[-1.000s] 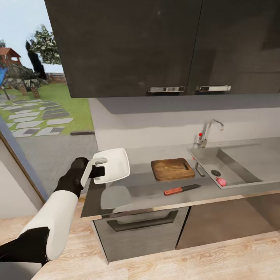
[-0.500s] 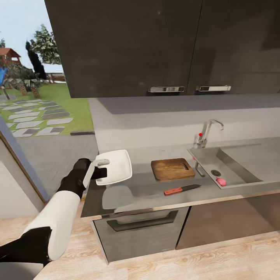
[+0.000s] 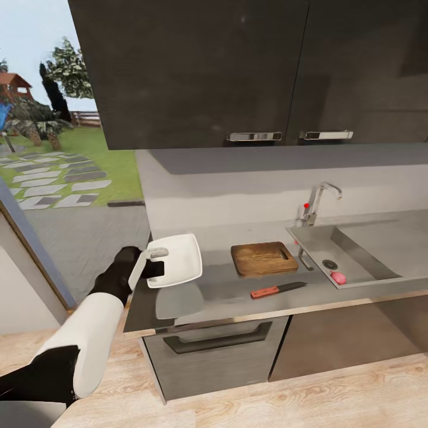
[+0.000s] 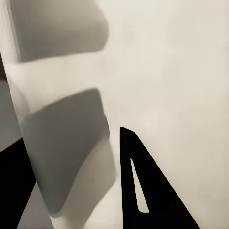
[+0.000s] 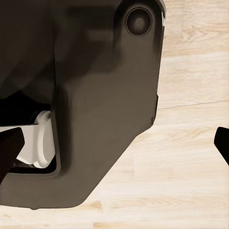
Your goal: In the kitchen, take the Vidalia onion out of the sink, dice it on the chopping board with the paring knife, put the diced onion into the bowl on the countertop, then place both the paring knife and the chopping board into the sink.
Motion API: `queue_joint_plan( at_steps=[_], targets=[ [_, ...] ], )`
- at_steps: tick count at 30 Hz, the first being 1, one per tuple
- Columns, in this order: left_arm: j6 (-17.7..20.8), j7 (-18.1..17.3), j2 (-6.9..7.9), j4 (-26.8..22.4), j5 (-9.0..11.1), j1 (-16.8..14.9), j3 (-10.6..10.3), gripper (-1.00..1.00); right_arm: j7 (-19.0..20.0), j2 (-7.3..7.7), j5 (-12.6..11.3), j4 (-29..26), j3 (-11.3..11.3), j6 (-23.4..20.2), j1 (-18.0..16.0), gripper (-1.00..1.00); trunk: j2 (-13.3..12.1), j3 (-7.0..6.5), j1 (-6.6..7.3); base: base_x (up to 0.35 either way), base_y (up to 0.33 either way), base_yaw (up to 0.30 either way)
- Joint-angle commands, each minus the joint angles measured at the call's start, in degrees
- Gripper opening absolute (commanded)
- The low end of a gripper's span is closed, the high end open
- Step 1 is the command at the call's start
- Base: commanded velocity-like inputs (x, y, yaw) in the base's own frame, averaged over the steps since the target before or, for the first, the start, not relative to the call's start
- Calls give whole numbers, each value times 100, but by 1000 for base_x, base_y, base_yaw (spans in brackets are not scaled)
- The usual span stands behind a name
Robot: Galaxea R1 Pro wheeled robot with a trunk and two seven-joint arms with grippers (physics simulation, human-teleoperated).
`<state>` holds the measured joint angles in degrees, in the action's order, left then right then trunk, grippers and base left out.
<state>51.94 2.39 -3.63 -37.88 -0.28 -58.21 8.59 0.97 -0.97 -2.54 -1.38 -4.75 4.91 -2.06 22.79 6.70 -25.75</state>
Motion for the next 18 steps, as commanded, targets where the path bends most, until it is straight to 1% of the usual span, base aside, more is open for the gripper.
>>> queue_joint_plan(
  at_steps=[1, 12, 18],
  targets=[
    [22, 15, -7, 30, 7, -6, 29, -100, 8, -1, -27, 6, -44, 21, -5, 100, 13, 12, -3, 0, 0, 0],
    [-11, 16, -6, 180, -7, -6, 29, -100, 8, -8, -27, 6, -43, 24, -5, 100, 13, 12, -3, 0, 0, 0],
    [-247, 16, -6, 324, -7, -6, 29, -100, 8, -5, -27, 6, -43, 24, -5, 100, 13, 12, -3, 0, 0, 0]
  ],
)
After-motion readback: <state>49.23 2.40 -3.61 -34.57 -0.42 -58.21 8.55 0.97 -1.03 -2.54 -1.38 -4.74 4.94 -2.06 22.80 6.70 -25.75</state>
